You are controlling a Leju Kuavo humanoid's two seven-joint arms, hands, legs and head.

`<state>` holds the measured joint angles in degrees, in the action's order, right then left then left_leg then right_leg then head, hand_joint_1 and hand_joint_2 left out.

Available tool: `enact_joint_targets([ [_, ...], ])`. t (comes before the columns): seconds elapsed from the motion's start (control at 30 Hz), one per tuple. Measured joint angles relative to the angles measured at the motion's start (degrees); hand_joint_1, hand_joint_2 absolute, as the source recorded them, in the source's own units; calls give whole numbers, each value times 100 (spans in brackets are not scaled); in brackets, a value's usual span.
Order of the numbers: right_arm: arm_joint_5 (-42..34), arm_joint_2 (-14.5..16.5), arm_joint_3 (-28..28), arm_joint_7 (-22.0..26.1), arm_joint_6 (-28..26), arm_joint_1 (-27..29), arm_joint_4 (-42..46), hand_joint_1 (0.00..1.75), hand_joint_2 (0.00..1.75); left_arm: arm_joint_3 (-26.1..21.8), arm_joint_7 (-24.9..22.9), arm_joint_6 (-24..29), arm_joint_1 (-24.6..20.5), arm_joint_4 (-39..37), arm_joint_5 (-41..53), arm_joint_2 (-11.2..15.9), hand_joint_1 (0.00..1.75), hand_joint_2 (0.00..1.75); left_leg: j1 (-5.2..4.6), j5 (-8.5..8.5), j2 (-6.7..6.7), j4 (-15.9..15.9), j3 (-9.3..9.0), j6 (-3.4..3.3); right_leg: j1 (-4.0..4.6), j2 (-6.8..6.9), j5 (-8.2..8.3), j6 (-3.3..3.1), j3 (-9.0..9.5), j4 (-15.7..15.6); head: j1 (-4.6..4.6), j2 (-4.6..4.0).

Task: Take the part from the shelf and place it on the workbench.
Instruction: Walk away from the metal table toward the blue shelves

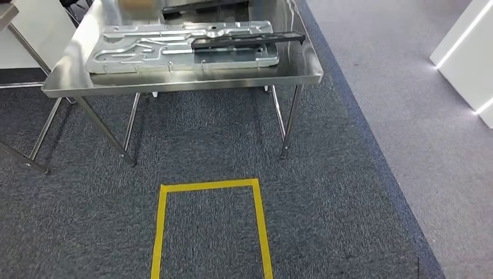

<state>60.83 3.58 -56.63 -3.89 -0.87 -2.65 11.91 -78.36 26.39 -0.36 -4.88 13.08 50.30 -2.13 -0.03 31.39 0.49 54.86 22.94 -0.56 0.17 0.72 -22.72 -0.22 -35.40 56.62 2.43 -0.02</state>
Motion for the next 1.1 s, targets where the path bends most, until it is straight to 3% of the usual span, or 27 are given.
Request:
enact_joint_targets([
  [0.07, 4, 0, -3, 2, 17, -4, 0, 0, 0, 0, -37, 19, -2, -1, -14, -3, 0, 0, 8, 16, 9, -146, -4, -53, -10, 5, 76, 68, -41, 18, -1, 0],
  [0.1, 5, 0, -4, 3, 26, -5, 0, 0, 0, -1, -44, 24, 7, -1, -22, -4, 0, 0, 14, -29, 18, -144, 27, -93, -19, -5, 27, 100, -76, 81, -1, 0],
  [0.17, 9, 1, -5, 15, 42, -4, -2, 0, 0, -2, -50, 28, 14, -1, -34, -6, 0, 0, 20, -116, 40, -147, 97, -165, -41, -34, -318, 150, -263, 550, -1, 0],
  [0.23, 11, 4, -6, 31, 57, 3, -8, 0, 0, -2, -49, 25, 18, -1, -38, -6, 0, 0, -2, -172, 46, -122, 192, -198, -53, -45, -771, 182, -557, 1354, -1, 0],
  [0.27, 11, 6, -6, 35, 62, 6, -11, 0, 0, -2, -49, 22, 22, -1, -38, -6, 0, 0, -12, -194, 46, -101, 240, -199, -55, -45, -885, 191, -634, 1634, -1, 0],
  [0.3, 13, 6, -7, 37, 63, 7, -13, 0, 0, -2, -49, 21, 26, -1, -38, -6, 0, 0, -18, -210, 46, -78, 283, -196, -55, -45, -889, 193, -600, 1697, -1, 0],
  [0.33, 14, 6, -7, 39, 63, 6, -13, 0, 0, -2, -49, 20, 28, -1, -37, -6, 0, 0, -22, -219, 44, -51, 317, -191, -55, -45, -795, 185, -446, 1522, -1, 0],
  [0.43, 15, 1, -7, 57, 67, -2, -13, 0, 0, -2, -41, 11, 22, -1, -23, -13, 0, 0, -39, -211, 40, 37, 381, -156, -33, -44, -452, 92, 267, 389, -1, 0],
  [0.47, 14, -1, -8, 68, 69, -6, -13, 0, 0, -2, -37, 9, 20, -2, -14, -19, 0, 0, -47, -206, 42, 64, 405, -132, -20, -43, -427, 60, 389, 162, -1, 0],
  [0.53, 10, -4, -15, 82, 70, -5, -13, 0, 0, -2, -28, 7, 15, -3, 1, -29, 0, 0, -56, -200, 48, 93, 444, -76, -2, -43, -450, 16, 431, 36, -1, 0],
  [0.6, 2, -1, -28, 67, 66, -2, -13, 0, 87, -2, -22, 4, 8, -3, 5, -31, 0, 0, -49, -150, 36, 143, 467, -17, -31, -38, -429, -33, 435, 0, -1, 0],
  [0.67, -3, 2, -48, 29, 51, -6, -13, 0, 175, -2, -18, 2, 5, -3, 8, -32, 0, 0, -28, 109, 9, 548, 651, 58, -65, -28, -400, -85, 437, -45, 1, 0],
  [0.73, -3, 1, -67, -7, 39, -7, -13, 0, 175, -2, -16, 1, 10, -3, 8, -31, 0, 0, 14, 490, -3, 1361, 1041, 130, -66, -26, -394, -105, 421, -46, 2, 0],
  [0.77, -3, 1, -77, -19, 36, -6, -13, 0, 175, -2, -16, 1, 16, -3, 8, -29, 0, 0, 38, 593, -3, 1706, 1213, 158, -67, -27, -394, -105, 419, -42, 2, 0],
  [0.8, -2, 1, -87, -25, 35, -5, -13, 0, 175, -2, -16, 1, 21, -3, 8, -30, 0, 0, 60, 573, -2, 1848, 1294, 181, -71, -29, -395, -102, 421, -37, 2, 0],
  [0.83, -2, 1, -97, -27, 35, -6, -13, 0, 175, -2, -16, 1, 26, -3, 8, -30, 0, 0, 83, 430, -1, 1745, 1262, 200, -78, -34, -400, -94, 427, -28, 2, 0],
  [0.93, -1, 1, -114, -38, 36, -12, -13, 0, 175, -2, -16, 1, 23, -3, 8, -25, 0, 0, 123, -178, -4, 610, 788, 215, -92, -52, -438, -24, 432, 35, 1, 0],
  [1.0, -1, 1, -126, -79, 34, -13, -13, 0, 175, -2, -19, 4, 18, -3, 8, -25, 0, 0, 115, -271, -12, 251, 660, 156, -74, -59, -451, 38, 404, 77, 1, 0],
  [1.1, -4, -2, -160, -193, 29, -12, -14, 0, 175, -2, -39, 24, 29, -3, 6, -27, 0, 0, 101, -282, -22, 227, 676, 84, -56, -62, -453, -44, 379, 88, -1, 0],
])
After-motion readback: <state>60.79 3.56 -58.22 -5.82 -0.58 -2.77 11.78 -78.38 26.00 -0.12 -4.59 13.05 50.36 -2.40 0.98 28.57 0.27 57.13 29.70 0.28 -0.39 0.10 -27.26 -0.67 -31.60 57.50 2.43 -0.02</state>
